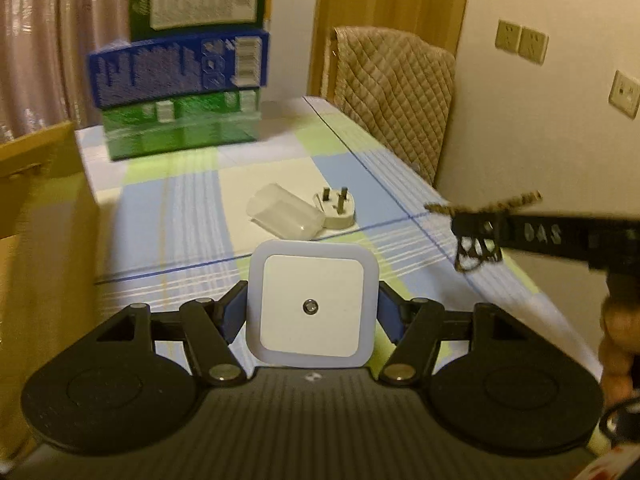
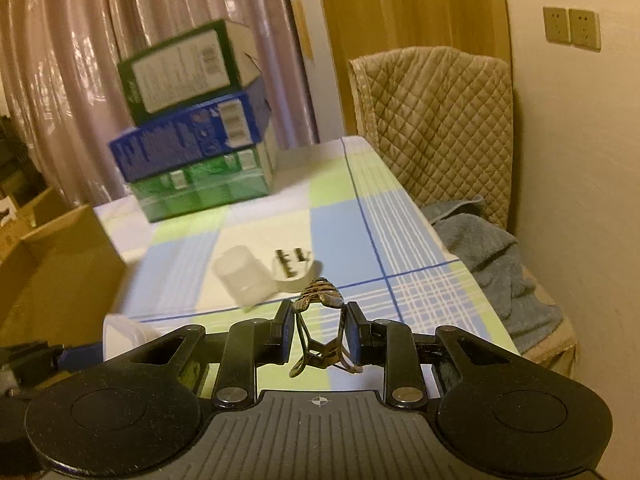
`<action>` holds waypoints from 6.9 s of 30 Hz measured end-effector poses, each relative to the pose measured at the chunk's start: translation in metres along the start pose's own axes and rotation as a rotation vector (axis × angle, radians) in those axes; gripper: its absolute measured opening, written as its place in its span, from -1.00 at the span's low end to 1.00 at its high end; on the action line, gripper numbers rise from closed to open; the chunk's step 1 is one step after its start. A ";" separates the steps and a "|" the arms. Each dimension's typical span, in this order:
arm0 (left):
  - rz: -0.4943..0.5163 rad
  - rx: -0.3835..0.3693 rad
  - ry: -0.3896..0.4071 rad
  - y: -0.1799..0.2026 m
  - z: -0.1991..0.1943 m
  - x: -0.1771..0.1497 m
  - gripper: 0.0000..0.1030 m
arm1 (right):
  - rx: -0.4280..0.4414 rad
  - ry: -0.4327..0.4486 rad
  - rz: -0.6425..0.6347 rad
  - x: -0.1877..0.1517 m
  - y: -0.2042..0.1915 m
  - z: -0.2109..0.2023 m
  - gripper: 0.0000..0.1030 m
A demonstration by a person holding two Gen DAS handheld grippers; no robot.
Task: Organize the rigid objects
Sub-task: 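Carry the night light and brown cord over the box with both tools, then lower the night light into the box and open the left tool, then open the right tool to drop the brown braided cord into the box, then move both tools from the box to the clear cup and white plug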
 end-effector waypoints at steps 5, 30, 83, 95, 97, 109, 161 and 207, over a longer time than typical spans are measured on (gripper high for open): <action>-0.069 0.023 0.021 -0.012 -0.050 0.003 0.20 | 0.025 0.001 -0.008 -0.008 -0.021 -0.050 -0.55; -0.140 0.128 0.109 -0.065 -0.196 -0.015 0.20 | 0.145 0.019 -0.117 -0.026 -0.121 -0.145 -0.55; -0.234 0.321 0.082 -0.233 -0.206 -0.005 0.20 | 0.371 -0.043 -0.326 -0.019 -0.269 -0.055 -0.55; -0.231 0.294 0.020 -0.246 -0.172 -0.013 0.20 | 0.390 -0.091 -0.336 -0.028 -0.287 -0.020 -0.55; -0.232 0.291 0.015 -0.247 -0.169 -0.013 0.20 | 0.389 -0.098 -0.336 -0.031 -0.288 -0.017 -0.55; -0.233 0.272 -0.010 -0.246 -0.158 -0.019 0.20 | 0.380 -0.107 -0.335 -0.035 -0.291 -0.009 -0.55; -0.262 0.254 -0.004 -0.252 -0.166 -0.025 0.20 | 0.379 -0.121 -0.292 -0.032 -0.292 -0.001 -0.55; -0.254 0.245 0.014 -0.228 -0.184 -0.025 0.20 | 0.327 -0.028 -0.180 -0.022 -0.243 -0.039 -0.02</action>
Point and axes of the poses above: each gripper's, at about its wrist camera, not at the fingertips, and z roughly the way its jaws point, y to its right, x to its top, the point moved 1 cm from there along z, roughly the way its jaws point
